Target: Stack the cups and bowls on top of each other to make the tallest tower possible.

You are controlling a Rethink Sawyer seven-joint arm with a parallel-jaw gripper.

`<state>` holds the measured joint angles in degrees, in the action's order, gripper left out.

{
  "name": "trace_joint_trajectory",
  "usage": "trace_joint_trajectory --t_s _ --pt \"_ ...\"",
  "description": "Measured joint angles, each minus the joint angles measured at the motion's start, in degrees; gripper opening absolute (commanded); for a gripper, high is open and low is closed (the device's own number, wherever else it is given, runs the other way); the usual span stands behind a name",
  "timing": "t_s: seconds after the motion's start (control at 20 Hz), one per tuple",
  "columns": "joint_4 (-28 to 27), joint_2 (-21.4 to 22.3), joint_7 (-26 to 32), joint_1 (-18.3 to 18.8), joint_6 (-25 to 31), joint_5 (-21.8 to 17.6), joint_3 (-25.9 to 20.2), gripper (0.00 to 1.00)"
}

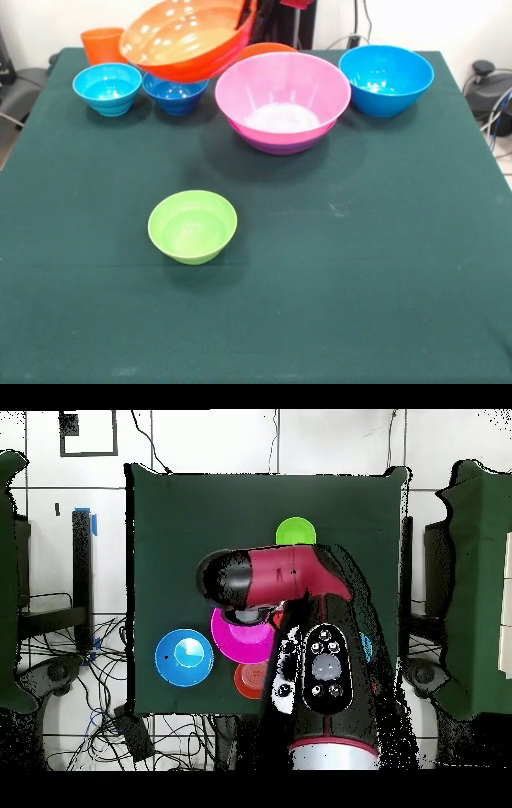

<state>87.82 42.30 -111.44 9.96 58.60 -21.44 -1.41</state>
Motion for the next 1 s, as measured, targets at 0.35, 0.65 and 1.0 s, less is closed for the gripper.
trace_joint_trajectory --t_s 0.35,0.65,1.0 --pt "0.7 -0.3 -4.3 -5.0 -2.8 0.2 2.1 0.0" --pt "0.7 -0.3 -6.8 -7.5 -3.2 0.3 3.9 0.0" --pt "0.7 -0.3 -6.8 -8.1 -3.2 0.5 5.6 0.0"
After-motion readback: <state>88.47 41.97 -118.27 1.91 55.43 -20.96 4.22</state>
